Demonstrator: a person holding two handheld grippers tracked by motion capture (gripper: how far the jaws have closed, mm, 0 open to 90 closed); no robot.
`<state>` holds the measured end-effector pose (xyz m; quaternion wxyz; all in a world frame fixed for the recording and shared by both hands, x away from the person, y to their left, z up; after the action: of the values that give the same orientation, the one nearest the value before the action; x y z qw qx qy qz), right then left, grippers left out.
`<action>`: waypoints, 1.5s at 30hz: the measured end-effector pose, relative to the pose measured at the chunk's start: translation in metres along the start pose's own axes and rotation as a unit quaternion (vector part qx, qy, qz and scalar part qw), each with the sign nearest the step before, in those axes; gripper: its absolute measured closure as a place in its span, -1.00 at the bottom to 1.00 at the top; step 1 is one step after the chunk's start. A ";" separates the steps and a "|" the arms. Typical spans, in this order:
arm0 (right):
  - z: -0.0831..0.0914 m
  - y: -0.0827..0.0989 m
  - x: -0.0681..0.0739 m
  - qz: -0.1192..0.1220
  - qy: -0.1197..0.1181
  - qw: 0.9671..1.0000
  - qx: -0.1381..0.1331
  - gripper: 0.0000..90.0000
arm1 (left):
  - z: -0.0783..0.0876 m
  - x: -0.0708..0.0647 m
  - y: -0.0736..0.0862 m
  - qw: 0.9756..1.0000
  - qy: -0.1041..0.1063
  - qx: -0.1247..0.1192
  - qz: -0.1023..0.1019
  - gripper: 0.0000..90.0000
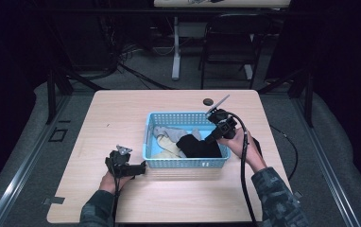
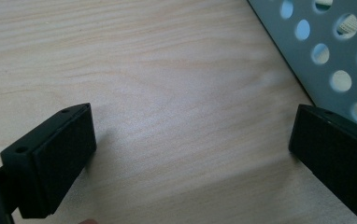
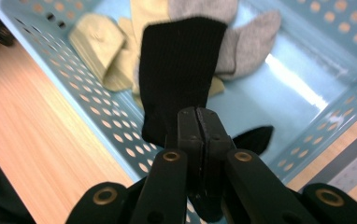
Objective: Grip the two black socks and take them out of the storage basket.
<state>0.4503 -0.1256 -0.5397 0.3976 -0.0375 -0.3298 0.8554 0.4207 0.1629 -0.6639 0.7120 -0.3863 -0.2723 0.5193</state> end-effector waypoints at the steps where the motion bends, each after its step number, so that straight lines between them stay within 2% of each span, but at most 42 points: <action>1: 0.003 -0.006 0.002 -0.005 0.000 1.000 -0.015 0.98 | 0.000 0.000 0.000 1.000 0.000 0.000 0.000 -0.99; 3: 0.007 -0.008 0.002 0.001 -0.001 1.000 -0.013 0.99 | 0.000 0.000 0.000 1.000 0.000 0.000 0.000 -0.99; 6: 0.009 -0.018 0.008 -0.007 -0.008 0.999 -0.035 0.99 | 0.000 0.000 0.000 1.000 0.000 0.000 0.000 -0.99; 10: 0.017 -0.027 0.008 0.009 -0.001 0.999 -0.035 0.99 | 0.000 0.000 0.000 1.000 0.000 0.000 0.000 -0.99; 14: 0.026 -0.040 0.012 0.007 0.002 0.999 -0.053 0.99 | 0.000 0.000 0.000 1.000 0.000 0.000 0.000 -0.99; 19: 0.039 -0.052 0.011 0.022 0.012 0.998 -0.059 0.99 | 0.000 0.000 0.000 1.000 0.000 0.000 0.000 -0.99; 21: 0.043 -0.057 0.012 0.021 0.018 0.998 -0.062 0.99 | 0.000 0.000 0.000 1.000 0.000 0.000 0.000 -0.99; 26: 0.052 -0.063 0.011 0.030 0.026 0.997 -0.061 0.99 | 0.000 0.000 0.000 1.000 0.000 0.000 -0.001 -0.99; 45: 0.082 -0.090 0.007 0.038 0.051 0.994 -0.085 0.99 | 0.000 0.000 0.000 1.000 0.000 0.000 0.000 -0.99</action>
<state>0.4781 -0.1229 -0.4207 0.3766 -0.1269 -0.3786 0.8359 0.4207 0.1628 -0.6639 0.7119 -0.3864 -0.2722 0.5195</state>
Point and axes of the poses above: each handheld gripper's, and its own axes: z roughly backward along the jaws, y roughly out of its underside, x roughly to its left, the point moved 10 cm from there along -z, roughly forward along the jaws, and after that the axes turned 14 degrees about -x, right-handed, at the moved point
